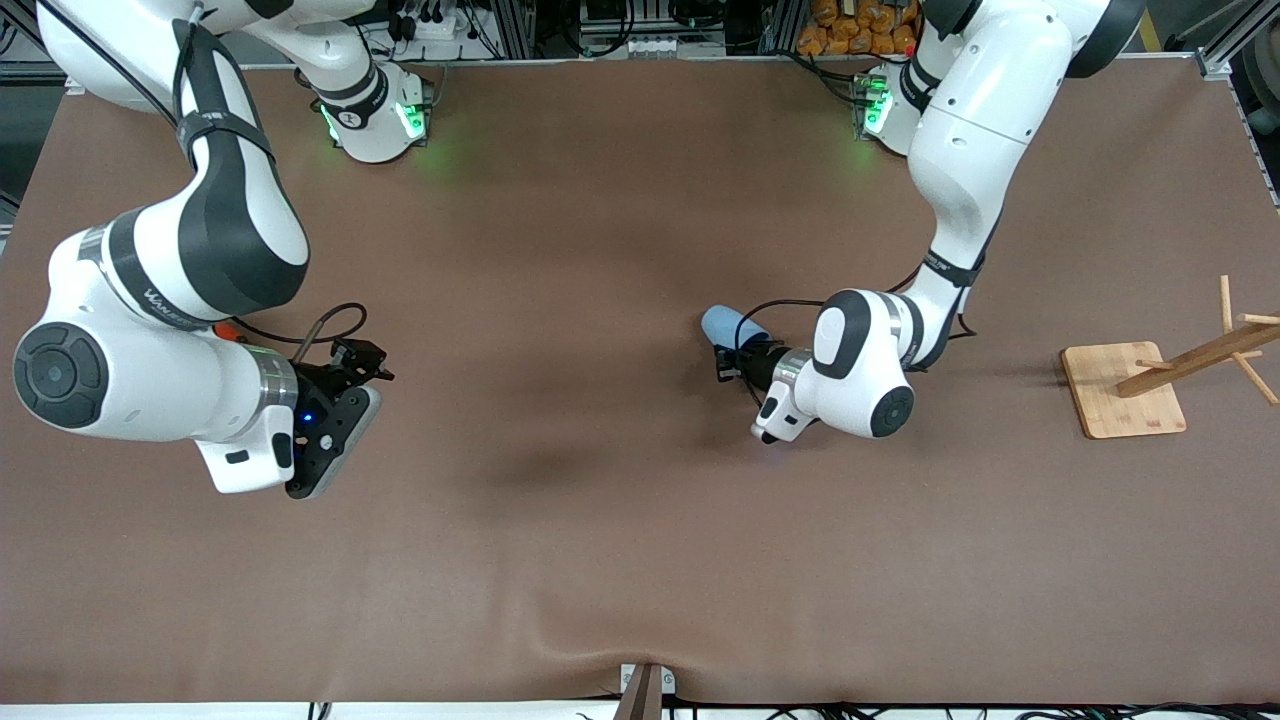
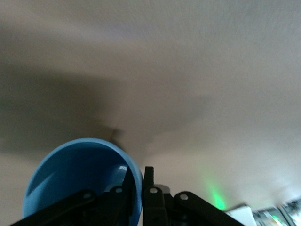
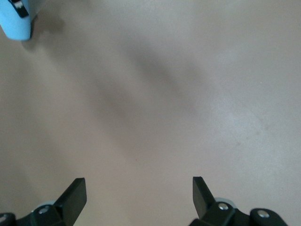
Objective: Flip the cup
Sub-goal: 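Carry the cup with the left gripper while the right gripper withdraws, then lower the cup upright onto the table and open the left gripper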
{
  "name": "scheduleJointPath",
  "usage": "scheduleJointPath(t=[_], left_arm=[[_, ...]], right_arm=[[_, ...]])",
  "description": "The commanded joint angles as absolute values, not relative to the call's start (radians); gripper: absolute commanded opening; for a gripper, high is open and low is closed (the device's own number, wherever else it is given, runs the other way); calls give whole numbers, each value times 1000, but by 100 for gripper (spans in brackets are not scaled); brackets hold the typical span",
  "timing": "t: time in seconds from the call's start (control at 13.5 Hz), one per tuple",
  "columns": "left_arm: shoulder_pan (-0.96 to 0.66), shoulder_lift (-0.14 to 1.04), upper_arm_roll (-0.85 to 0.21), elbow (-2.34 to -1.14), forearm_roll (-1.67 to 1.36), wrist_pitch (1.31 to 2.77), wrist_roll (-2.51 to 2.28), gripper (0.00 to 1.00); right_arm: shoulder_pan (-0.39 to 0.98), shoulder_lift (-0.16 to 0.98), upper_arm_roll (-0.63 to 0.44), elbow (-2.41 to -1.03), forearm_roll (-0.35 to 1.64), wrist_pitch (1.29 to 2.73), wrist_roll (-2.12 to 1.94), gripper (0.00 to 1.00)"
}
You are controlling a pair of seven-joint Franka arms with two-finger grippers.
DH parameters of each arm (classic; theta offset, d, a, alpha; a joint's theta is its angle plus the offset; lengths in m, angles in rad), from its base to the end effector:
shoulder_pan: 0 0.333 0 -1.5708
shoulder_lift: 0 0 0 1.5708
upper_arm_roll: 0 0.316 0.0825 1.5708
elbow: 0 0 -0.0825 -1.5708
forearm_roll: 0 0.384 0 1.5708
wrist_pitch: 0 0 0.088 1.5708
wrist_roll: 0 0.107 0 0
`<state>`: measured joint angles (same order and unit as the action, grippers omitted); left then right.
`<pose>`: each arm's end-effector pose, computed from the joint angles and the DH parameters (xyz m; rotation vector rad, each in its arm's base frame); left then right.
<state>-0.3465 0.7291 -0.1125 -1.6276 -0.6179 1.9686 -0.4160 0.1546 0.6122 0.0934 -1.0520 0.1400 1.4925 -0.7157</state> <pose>0.5718 -0.3164 0.1817 2.6104 0.4385 -0.8170 0.6867 0.1701 0.4733 -2.5857 -1.3305 0.1726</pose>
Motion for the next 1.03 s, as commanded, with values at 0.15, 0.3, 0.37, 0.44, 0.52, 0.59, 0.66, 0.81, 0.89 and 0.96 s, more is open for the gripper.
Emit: scheduleJointPath(t=[0.15,0.3,0.37,0.44,0.52,0.59,0.66,0.81,0.89,0.96], left_arm=[[-279,582,-83,-1631,-350,1976,-449,0],[-230,539,-69,-1625,-277,1983,-449,0],[-226,528,-52,-1624,-209,1996,-451,0],[-225,526,-29,-1626,-128,2022,-469,0],[-224,528,-19,-1629,-42,2054,-501,0],[-221,528,-18,-1635,35,2093,-543,0],[-207,531,-18,-1637,95,2129,-590,0],[-196,540,-18,-1647,141,2181,-624,0],[-195,541,-18,-1667,141,2204,-626,0],[-195,538,-20,-1692,141,2224,-626,0]], right_arm=[[29,591,98,-1075,149,1538,-849,100],[11,588,95,-1075,149,1560,-855,100],[11,577,95,-1075,149,1542,-804,100],[8,549,94,-1077,149,1510,-725,100],[-9,526,87,-1077,147,1484,-639,100],[-18,497,84,-1077,144,1456,-565,100],[-20,454,72,-1080,138,1418,-470,100],[-8,372,63,-1098,101,1344,-147,100],[-6,336,66,-1118,100,1313,-20,100],[-2,299,67,-1143,101,1295,79,100]])
